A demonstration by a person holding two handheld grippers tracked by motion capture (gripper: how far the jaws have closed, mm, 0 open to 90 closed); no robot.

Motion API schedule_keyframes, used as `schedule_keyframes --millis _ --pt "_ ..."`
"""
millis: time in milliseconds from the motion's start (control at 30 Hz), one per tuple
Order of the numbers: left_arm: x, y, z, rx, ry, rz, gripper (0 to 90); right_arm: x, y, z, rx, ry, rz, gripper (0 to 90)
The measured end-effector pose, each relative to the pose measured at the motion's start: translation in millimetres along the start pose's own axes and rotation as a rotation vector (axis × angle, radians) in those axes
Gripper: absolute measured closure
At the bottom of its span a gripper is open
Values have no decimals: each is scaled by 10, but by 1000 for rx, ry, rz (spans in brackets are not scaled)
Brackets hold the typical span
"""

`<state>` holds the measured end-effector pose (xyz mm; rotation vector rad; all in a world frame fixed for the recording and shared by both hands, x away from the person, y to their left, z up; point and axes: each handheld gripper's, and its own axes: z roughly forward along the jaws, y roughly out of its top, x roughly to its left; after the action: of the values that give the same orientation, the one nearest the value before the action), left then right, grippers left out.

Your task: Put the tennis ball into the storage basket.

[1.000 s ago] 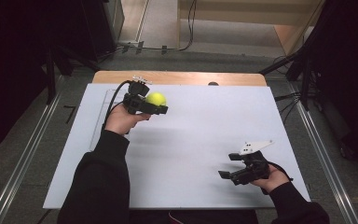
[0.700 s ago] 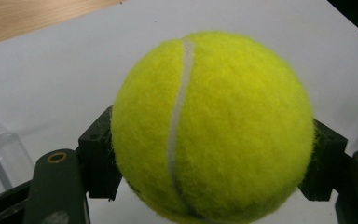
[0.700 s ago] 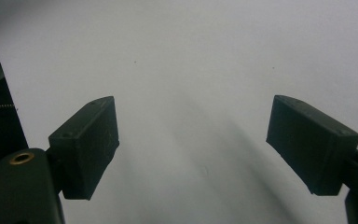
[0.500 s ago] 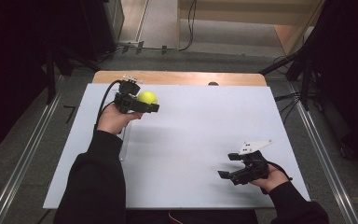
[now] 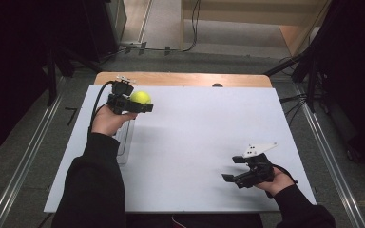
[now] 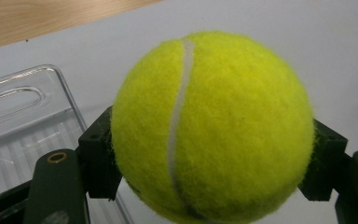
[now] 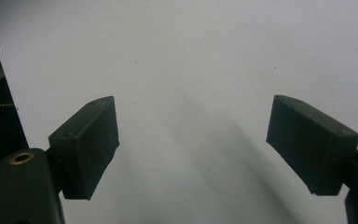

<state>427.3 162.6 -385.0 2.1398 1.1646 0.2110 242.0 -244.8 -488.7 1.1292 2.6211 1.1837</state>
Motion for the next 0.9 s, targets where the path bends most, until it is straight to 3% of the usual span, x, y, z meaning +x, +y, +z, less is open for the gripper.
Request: schedule_keyframes --millis 900 --pt "300 -114 -82 -18 108 -85 257 4 -1 8 7 -2 3 148"
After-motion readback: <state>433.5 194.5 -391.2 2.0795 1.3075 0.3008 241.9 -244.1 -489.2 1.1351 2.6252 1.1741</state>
